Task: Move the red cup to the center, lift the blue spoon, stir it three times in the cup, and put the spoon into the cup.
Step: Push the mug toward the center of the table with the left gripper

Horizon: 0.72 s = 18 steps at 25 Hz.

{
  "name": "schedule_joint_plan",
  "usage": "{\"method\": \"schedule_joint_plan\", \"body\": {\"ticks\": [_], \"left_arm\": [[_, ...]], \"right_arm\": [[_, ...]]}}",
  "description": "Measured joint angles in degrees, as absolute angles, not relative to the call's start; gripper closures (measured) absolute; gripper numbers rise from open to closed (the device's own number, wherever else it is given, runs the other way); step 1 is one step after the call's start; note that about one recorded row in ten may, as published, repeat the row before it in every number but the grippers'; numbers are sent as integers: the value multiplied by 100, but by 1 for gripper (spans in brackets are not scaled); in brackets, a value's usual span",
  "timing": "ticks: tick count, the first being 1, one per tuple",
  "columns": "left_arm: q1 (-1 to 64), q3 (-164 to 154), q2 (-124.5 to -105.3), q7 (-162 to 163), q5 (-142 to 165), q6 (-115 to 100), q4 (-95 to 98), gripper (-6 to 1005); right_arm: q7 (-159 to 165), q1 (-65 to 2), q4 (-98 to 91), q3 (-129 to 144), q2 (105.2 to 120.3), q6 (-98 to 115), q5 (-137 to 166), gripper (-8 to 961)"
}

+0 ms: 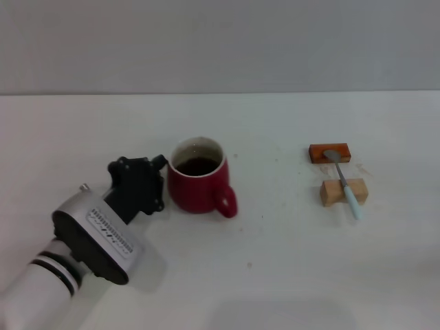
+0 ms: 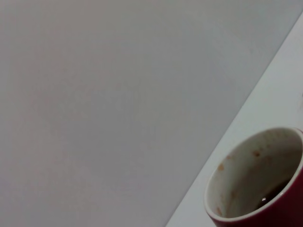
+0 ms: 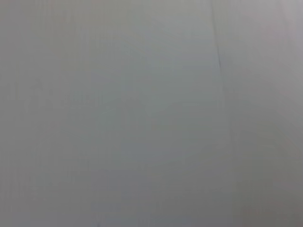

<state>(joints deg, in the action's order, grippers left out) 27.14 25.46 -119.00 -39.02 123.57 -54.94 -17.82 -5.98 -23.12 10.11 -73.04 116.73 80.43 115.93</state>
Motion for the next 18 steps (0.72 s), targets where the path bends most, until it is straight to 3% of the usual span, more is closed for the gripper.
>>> {"method": "schedule_joint_plan", "body": {"ticks": [18], "left_arm": [[2710, 2518, -11909, -3750, 12312, -5355, -2161, 889]], "right_arm": [[-597, -2316, 1011, -7288, 11671, 8042, 11593, 199]]}}
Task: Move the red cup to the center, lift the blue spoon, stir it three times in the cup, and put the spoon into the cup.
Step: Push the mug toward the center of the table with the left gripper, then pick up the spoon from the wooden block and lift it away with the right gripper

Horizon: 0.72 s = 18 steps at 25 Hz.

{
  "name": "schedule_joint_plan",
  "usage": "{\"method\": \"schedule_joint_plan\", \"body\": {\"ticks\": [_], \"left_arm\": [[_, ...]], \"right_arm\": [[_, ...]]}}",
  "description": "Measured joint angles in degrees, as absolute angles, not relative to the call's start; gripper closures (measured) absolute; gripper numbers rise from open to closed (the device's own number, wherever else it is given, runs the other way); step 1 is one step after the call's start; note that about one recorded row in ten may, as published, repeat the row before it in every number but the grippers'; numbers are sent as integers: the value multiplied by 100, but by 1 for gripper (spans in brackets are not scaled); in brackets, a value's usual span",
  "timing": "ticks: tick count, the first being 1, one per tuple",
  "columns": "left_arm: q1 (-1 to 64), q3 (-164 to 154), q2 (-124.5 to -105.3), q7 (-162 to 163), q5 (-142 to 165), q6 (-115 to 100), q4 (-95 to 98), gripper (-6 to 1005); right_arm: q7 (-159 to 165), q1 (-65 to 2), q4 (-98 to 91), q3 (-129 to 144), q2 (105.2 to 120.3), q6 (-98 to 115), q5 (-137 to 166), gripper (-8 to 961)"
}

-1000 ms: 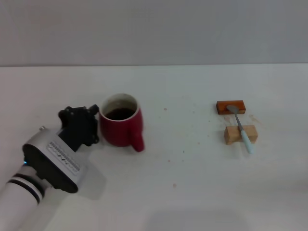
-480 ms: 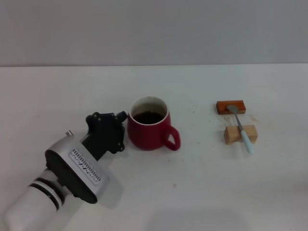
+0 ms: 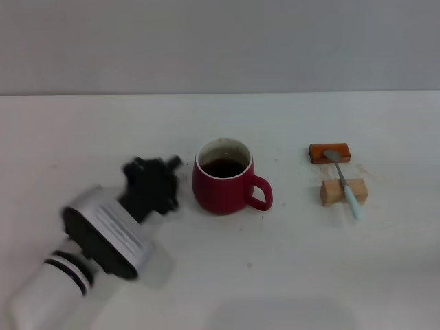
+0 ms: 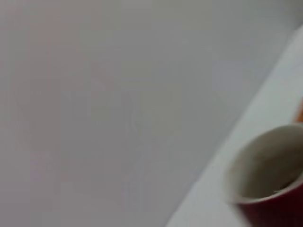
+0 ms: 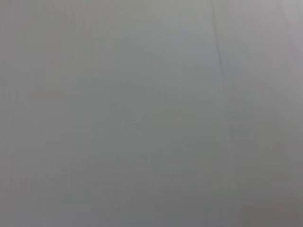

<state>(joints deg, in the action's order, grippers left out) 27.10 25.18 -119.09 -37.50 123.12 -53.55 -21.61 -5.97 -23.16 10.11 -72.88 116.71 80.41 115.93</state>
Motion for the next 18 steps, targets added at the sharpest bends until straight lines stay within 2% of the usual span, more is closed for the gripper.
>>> {"method": "schedule_joint_plan", "body": {"ticks": [9, 18], "left_arm": [[2406, 5863, -11845, -795, 12282, -5415, -1691, 876], [2436, 6503, -11795, -215, 12301, -5773, -1403, 863]], "right_arm": [[-598, -2297, 975, -7251, 11744, 8025, 11593, 199], [-597, -2273, 957, -7263, 11791, 8034, 11592, 199]]}}
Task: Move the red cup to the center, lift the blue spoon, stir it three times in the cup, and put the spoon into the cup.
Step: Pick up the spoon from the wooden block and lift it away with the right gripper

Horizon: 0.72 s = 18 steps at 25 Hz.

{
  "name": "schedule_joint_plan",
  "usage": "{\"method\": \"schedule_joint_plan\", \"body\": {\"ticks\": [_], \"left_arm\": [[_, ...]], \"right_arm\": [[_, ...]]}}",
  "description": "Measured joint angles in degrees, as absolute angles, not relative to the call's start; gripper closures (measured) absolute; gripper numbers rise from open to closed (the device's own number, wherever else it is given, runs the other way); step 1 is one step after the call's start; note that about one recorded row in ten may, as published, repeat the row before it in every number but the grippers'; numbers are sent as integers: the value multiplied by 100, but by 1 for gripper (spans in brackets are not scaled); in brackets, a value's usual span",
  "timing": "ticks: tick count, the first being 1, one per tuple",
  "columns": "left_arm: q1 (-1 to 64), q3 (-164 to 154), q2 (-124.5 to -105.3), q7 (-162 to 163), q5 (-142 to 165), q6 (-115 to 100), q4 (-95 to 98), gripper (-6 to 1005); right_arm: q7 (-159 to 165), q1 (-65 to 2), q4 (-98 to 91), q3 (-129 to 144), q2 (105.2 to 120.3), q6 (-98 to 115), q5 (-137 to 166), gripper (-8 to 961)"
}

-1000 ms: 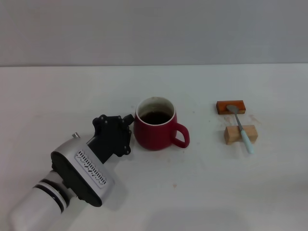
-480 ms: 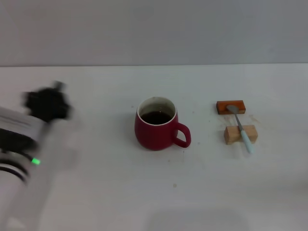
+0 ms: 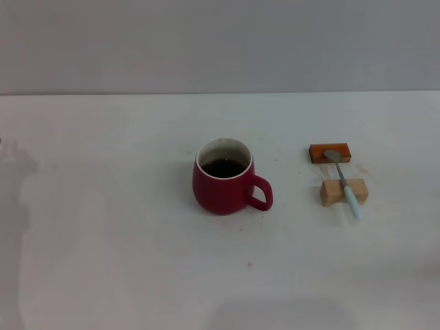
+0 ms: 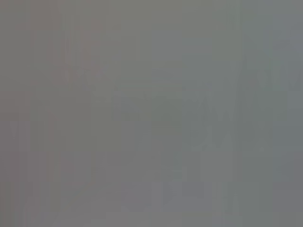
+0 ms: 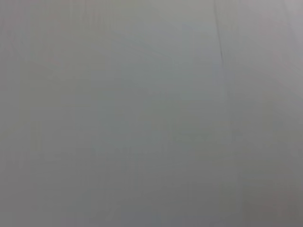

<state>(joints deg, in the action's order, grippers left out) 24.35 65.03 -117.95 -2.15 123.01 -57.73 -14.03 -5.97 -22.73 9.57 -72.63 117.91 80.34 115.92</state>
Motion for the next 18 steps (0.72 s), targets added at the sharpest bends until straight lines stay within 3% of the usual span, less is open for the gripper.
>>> {"method": "schedule_joint_plan", "body": {"ticks": [8, 14, 18], "left_arm": [[2456, 6629, -11787, 364, 12317, -5911, -1345, 851], [2488, 6653, -11785, 318, 12330, -5917, -1337, 555], [2547, 6664, -11783, 294, 12333, -5927, -1330, 403]], "right_arm": [[-599, -2227, 947, -7232, 11866, 8040, 11593, 199], [-860, -1912, 1284, -6918, 11939, 8043, 11680, 200], [-1180, -1214, 2382, -6047, 11975, 7949, 11630, 200]]}}
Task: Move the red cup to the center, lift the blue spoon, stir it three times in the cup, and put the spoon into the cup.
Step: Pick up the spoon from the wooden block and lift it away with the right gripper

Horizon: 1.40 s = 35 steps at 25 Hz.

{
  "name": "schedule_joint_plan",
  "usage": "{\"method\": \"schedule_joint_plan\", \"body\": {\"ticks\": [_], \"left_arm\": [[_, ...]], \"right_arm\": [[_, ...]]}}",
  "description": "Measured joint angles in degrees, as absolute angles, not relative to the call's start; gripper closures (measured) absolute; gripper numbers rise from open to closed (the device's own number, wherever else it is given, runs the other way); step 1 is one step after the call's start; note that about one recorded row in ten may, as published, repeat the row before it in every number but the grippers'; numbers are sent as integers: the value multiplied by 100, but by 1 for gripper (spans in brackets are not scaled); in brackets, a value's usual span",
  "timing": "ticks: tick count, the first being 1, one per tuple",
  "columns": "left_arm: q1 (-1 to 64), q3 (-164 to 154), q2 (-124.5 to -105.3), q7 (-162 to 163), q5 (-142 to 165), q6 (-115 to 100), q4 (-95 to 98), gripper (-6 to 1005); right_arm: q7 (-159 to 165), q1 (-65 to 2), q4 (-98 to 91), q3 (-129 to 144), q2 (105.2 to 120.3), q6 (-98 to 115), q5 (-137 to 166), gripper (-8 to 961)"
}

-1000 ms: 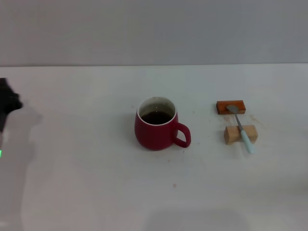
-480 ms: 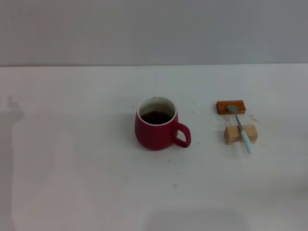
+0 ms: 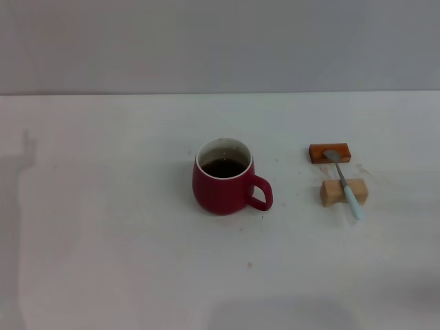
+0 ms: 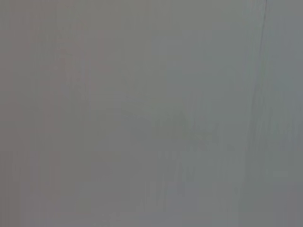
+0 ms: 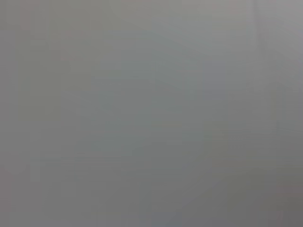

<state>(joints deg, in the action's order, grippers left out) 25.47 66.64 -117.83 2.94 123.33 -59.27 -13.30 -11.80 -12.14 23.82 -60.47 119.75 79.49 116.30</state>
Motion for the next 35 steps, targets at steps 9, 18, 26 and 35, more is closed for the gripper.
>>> {"method": "schedule_joint_plan", "body": {"ticks": [9, 18, 26, 35], "left_arm": [[2780, 6678, -11769, 7, 12341, -5921, -1187, 149], [2824, 6680, -11740, -222, 12339, -5934, -1176, 138], [2771, 6680, -11710, -225, 12340, -5953, -1120, 138], [2689, 6697, -11673, -227, 12340, -6031, -1116, 138]], "right_arm": [[-1946, -396, 3870, -4005, 11957, 8049, 10658, 200], [-2702, -315, 4631, -1926, 11900, 8351, 9609, 199], [-2883, -252, 4789, -1142, 11860, 8199, 9495, 199], [-3018, -224, 4679, -821, 11865, 7689, 9491, 203]]}}
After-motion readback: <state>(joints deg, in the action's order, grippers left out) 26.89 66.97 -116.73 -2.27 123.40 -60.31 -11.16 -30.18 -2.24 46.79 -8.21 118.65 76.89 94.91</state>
